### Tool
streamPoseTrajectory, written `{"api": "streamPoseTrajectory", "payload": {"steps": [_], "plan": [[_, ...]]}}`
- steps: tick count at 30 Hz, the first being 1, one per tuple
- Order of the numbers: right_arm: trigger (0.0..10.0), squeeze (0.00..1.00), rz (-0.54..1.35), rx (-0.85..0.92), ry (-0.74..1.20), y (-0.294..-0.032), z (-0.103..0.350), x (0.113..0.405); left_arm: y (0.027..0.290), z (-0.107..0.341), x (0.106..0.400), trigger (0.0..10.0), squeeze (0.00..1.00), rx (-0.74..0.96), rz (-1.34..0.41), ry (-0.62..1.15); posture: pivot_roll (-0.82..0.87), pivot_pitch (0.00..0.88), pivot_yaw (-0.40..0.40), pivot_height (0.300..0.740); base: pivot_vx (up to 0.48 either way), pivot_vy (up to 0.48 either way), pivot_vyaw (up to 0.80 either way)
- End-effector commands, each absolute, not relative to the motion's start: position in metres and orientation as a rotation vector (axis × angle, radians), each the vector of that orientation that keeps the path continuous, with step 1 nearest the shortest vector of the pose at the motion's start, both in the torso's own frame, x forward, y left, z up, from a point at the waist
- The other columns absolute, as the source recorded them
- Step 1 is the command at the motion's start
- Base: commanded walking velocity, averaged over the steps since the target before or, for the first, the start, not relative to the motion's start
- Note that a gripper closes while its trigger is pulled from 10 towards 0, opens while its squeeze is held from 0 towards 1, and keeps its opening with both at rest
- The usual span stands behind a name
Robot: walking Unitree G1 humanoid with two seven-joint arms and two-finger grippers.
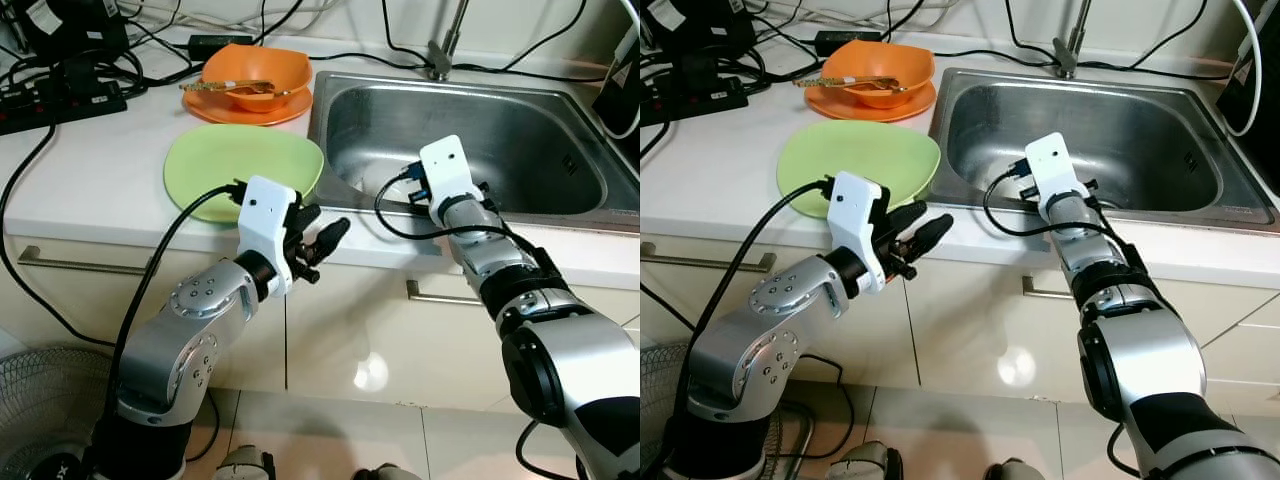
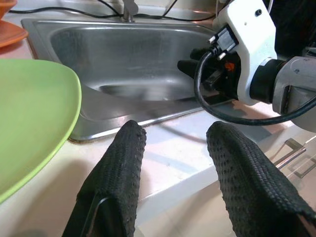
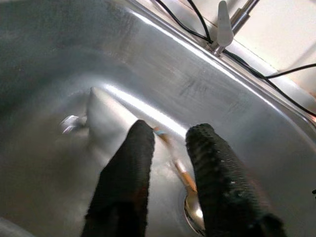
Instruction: Kitchen organization
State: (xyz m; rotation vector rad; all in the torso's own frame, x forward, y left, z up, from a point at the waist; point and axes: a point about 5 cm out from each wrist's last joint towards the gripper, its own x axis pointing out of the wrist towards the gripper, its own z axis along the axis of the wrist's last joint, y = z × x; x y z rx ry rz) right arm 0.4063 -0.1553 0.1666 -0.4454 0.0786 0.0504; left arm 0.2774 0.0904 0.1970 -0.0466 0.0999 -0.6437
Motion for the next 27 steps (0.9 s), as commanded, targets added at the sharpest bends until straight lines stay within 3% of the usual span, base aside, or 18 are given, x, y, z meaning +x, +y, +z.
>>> {"api": "streamPoseTrajectory", "payload": {"steps": [1, 3, 4, 20, 27], "plan": [[10.0, 0.63, 0.056, -0.434, 0.111, -0.156, 0.160, 0.405, 0.089, 0.200, 0.275, 10.0, 0.00, -0.046, -0.656, 0.093, 0.16, 0.084, -0.049, 0.718, 0.000, 0.000, 0.00], [10.0, 0.63, 0.056, -0.430, 0.109, -0.155, 0.161, 0.405, 0.089, 0.200, 0.275, 10.0, 0.00, -0.047, -0.655, 0.093, 0.16, 0.084, -0.049, 0.718, 0.000, 0.000, 0.00], [10.0, 0.00, 0.051, -0.413, 0.091, -0.155, 0.164, 0.406, 0.089, 0.201, 0.275, 10.0, 0.00, -0.048, -0.652, 0.087, 0.16, 0.085, -0.049, 0.718, 0.000, 0.000, 0.00], [10.0, 0.00, 0.081, -0.141, -0.221, -0.145, 0.226, 0.415, 0.098, 0.212, 0.290, 10.0, 0.00, -0.060, -0.527, -0.017, 0.11, 0.090, -0.044, 0.718, 0.000, 0.000, 0.00], [10.0, 0.00, 0.191, -0.038, -0.291, -0.142, 0.214, 0.403, 0.118, 0.214, 0.299, 10.0, 0.00, -0.065, -0.381, -0.064, 0.10, 0.095, -0.050, 0.718, 0.000, 0.000, 0.00]]}}
